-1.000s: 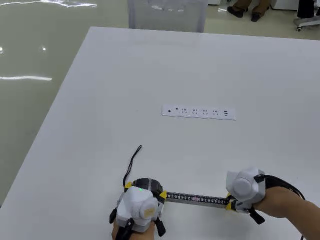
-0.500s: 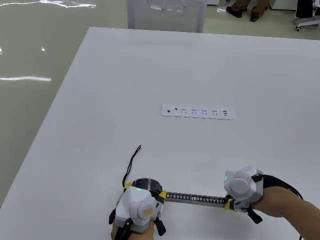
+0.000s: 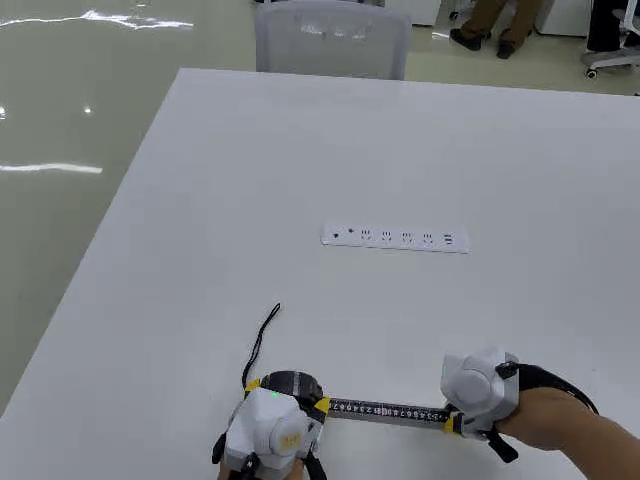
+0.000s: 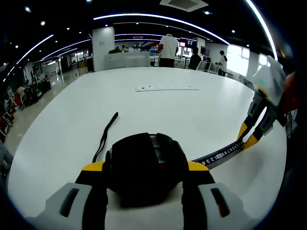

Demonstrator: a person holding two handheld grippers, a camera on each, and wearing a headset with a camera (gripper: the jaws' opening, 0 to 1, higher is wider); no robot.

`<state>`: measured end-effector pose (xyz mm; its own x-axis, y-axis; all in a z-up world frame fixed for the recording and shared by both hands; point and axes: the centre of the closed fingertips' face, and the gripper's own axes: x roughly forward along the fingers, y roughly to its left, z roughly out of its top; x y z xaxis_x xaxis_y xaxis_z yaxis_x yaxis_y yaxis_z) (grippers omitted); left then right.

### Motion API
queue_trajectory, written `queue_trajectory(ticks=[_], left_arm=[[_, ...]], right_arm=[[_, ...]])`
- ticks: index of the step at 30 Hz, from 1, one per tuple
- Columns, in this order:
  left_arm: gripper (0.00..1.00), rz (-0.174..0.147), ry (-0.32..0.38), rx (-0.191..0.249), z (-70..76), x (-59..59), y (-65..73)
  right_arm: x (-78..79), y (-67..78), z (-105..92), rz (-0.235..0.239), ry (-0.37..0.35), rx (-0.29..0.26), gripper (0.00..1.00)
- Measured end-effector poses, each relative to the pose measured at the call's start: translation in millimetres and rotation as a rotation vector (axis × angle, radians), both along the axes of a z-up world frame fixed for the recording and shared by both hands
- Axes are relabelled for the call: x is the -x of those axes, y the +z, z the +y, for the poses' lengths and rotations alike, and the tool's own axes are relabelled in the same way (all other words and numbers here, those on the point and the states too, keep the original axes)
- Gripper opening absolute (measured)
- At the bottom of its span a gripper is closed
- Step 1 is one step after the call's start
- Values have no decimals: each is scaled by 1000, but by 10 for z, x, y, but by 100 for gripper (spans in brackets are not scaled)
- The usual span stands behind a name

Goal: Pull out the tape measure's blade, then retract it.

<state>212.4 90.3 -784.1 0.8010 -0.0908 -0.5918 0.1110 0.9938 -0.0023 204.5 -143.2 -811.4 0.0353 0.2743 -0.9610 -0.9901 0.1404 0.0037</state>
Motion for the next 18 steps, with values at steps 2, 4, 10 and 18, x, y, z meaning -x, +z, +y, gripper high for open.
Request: queue_trajectory(ticks=[2,4,10,18], left_arm=[[58,1,-1,-1,-4,8,13],[58,3,-4,-1,-5,6,8],[58,4,-6,0,-1,4,-6],[58,3,-5,2,-5,10,2]], right_arm=[[9,30,15,1,1,2,12],[3,25,16,1,4,1,12],[-16,10,29,0,5,2,12],[-31,7,67,-1,7,0,12]])
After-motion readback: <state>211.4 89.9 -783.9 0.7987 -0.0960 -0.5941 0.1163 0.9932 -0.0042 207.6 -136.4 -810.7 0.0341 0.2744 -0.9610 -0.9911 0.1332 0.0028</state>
